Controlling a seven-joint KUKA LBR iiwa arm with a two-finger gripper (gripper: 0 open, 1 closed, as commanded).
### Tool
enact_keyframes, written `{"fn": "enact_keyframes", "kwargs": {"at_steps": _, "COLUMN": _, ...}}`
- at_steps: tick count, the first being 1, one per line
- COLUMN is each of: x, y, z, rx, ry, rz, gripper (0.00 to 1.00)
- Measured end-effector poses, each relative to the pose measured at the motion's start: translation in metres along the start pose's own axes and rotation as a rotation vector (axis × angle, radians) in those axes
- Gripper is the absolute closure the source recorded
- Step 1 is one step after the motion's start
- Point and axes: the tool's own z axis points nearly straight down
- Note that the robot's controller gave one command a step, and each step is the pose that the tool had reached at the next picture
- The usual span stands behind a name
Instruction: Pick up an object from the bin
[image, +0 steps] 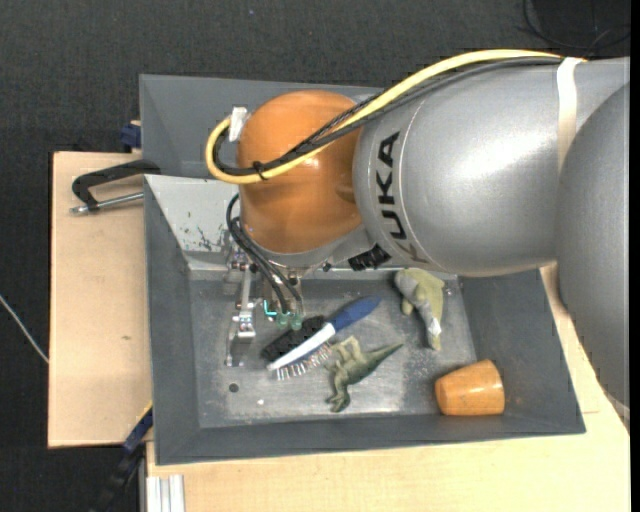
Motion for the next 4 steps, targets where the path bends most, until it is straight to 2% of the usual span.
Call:
{"fn": "enact_keyframes", "kwargs": {"at_steps": 1, "x": -0.037, "y": -0.096, "z": 0.053, "rx": 0.003, "ry": -0.004, "rz": 0.055, "gripper": 0.00}}
{"fn": "enact_keyframes", "kwargs": {"at_steps": 2, "x": -0.010, "y": -0.180, "z": 0.144, "rx": -0.003, "ry": -0.012, "rz": -0.166, "gripper": 0.00}}
{"fn": "enact_keyframes", "kwargs": {"at_steps": 3, "x": -0.011, "y": -0.180, "z": 0.144, "rx": -0.002, "ry": -0.014, "rz": -0.169, "gripper": 1.00}}
{"fn": "enact_keyframes", "kwargs": {"at_steps": 4, "x": -0.042, "y": -0.221, "z": 0.080, "rx": -0.001, "ry": -0.018, "rz": 0.006, "gripper": 1.00}}
